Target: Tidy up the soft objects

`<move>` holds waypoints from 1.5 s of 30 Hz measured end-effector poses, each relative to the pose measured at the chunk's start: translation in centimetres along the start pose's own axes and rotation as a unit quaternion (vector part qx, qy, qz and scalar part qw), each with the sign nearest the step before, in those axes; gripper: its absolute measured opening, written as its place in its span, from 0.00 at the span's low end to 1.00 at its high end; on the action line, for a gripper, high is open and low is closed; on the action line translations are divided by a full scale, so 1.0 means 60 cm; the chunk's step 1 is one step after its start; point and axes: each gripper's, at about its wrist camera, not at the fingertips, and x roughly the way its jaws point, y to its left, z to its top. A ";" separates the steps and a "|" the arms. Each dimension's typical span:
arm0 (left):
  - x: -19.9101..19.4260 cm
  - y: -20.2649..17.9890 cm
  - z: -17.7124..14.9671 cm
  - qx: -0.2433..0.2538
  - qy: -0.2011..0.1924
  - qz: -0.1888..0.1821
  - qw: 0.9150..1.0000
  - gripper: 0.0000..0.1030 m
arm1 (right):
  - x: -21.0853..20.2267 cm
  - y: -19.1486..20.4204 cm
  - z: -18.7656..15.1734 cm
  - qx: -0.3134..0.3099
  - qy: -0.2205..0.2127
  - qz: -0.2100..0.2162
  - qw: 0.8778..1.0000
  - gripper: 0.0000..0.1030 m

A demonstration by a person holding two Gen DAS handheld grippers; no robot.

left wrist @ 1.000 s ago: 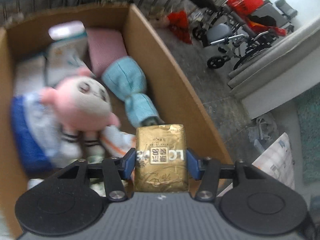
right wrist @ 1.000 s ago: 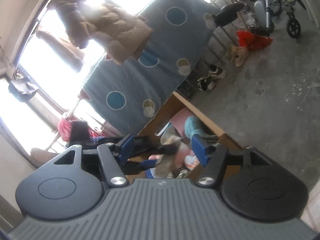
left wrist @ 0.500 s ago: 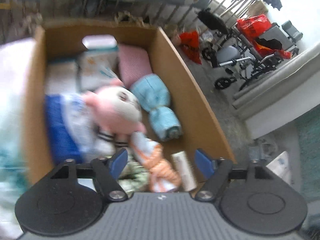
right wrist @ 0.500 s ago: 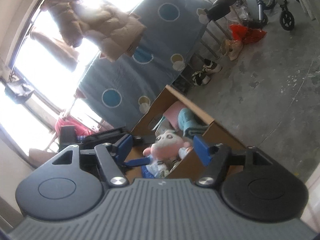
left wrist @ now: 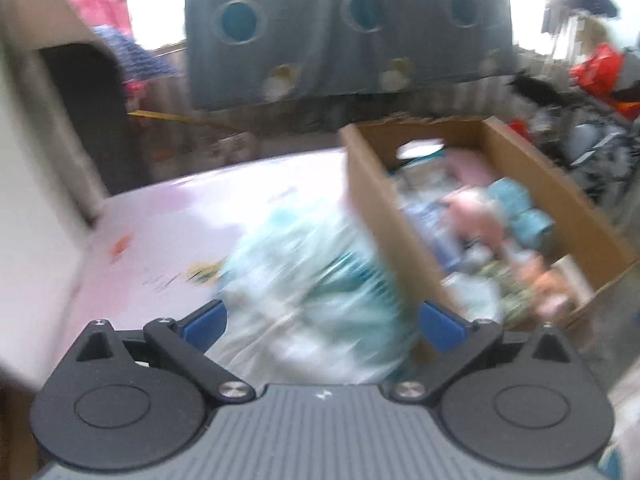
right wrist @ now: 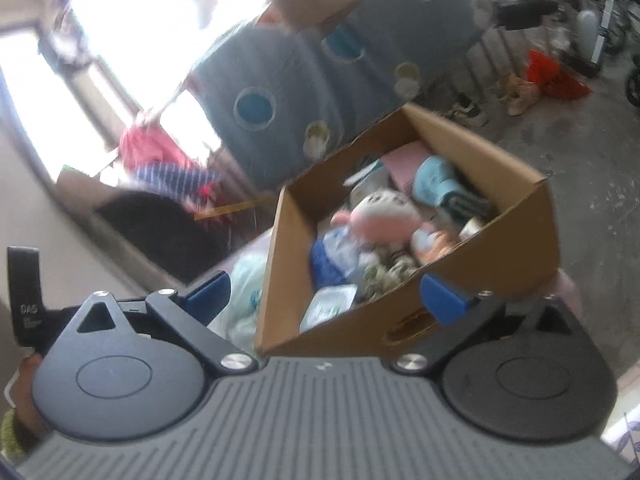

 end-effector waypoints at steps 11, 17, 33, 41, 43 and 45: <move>-0.006 0.015 -0.069 0.003 0.045 0.031 0.999 1.00 | 0.060 0.080 -0.023 -0.104 0.079 -0.054 0.990 0.99; -0.004 0.001 -0.065 -0.006 0.026 0.020 0.999 1.00 | 0.078 0.078 -0.021 -0.106 0.097 -0.068 0.987 0.99; 0.007 0.002 -0.051 -0.033 0.029 0.031 0.999 1.00 | 0.103 0.063 -0.001 -0.122 0.114 -0.075 0.983 0.99; 0.005 -0.003 -0.052 -0.026 0.028 0.027 0.999 1.00 | 0.103 0.065 0.001 -0.125 0.112 -0.078 0.983 0.99; 0.005 -0.003 -0.052 -0.026 0.028 0.027 0.999 1.00 | 0.103 0.066 0.002 -0.126 0.112 -0.078 0.983 0.99; 0.006 -0.004 -0.053 -0.024 0.030 0.027 0.999 1.00 | 0.105 0.068 0.003 -0.126 0.113 -0.077 0.983 0.99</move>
